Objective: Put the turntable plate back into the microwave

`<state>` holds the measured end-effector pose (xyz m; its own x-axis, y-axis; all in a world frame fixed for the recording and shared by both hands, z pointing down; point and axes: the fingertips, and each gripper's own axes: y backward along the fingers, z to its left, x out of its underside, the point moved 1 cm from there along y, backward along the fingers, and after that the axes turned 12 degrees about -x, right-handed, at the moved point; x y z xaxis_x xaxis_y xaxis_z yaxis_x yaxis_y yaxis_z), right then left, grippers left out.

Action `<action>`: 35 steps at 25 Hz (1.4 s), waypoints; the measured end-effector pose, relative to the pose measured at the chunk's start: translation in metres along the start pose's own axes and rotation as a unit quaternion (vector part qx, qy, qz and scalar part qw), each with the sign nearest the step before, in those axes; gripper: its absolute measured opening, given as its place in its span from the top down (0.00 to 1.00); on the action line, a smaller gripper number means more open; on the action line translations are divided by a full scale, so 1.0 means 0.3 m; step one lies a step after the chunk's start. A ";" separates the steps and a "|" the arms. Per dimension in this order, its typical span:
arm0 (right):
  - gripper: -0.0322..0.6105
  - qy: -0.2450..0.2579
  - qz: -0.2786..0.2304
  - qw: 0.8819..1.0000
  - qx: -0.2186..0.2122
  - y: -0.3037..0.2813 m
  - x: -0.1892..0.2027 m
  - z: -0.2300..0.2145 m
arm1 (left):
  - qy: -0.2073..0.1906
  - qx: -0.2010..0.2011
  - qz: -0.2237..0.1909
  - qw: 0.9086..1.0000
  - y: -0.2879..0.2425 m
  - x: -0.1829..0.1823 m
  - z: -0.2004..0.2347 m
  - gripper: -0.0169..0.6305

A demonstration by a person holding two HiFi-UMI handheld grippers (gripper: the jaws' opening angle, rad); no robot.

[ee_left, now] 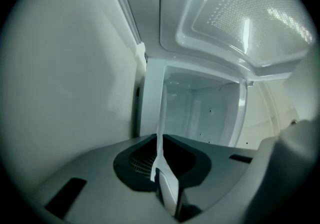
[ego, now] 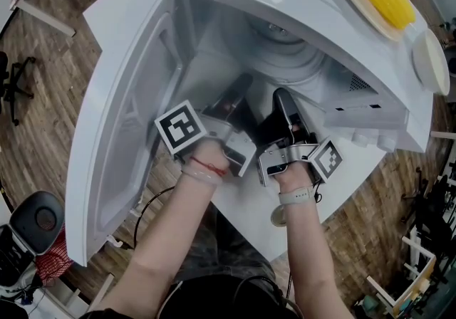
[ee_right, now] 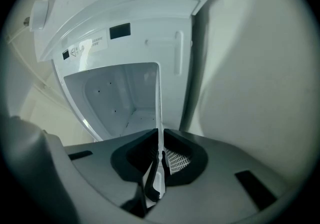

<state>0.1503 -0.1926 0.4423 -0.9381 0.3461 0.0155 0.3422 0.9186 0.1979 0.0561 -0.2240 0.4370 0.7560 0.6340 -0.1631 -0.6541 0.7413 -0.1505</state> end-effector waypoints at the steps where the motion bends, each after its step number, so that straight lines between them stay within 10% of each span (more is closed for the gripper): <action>1: 0.87 0.001 0.002 1.000 0.000 0.003 0.002 -0.001 | 0.003 0.001 0.000 1.000 0.003 0.001 0.003 0.91; 15: 0.89 0.059 0.064 0.996 -0.001 0.098 0.084 0.062 | -0.036 0.015 0.033 0.999 0.105 0.124 0.002 0.95; 20: 0.89 0.120 0.097 0.988 0.020 0.149 0.106 0.082 | -0.141 -0.014 0.061 0.988 0.165 0.184 0.014 0.95; 26: 0.91 0.209 0.118 0.970 0.035 0.221 0.127 0.120 | -0.315 -0.018 0.040 0.948 0.256 0.219 0.006 0.95; 35: 0.91 0.428 0.198 0.882 0.013 0.283 0.250 0.237 | -0.518 -0.038 -0.002 0.854 0.368 0.320 -0.018 0.95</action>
<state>0.1130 -0.0750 0.3905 -0.4384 0.3805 0.8142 0.6430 0.7658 -0.0117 0.0562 -0.0824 0.3994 0.3489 0.5150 0.7830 -0.6214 0.7526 -0.2181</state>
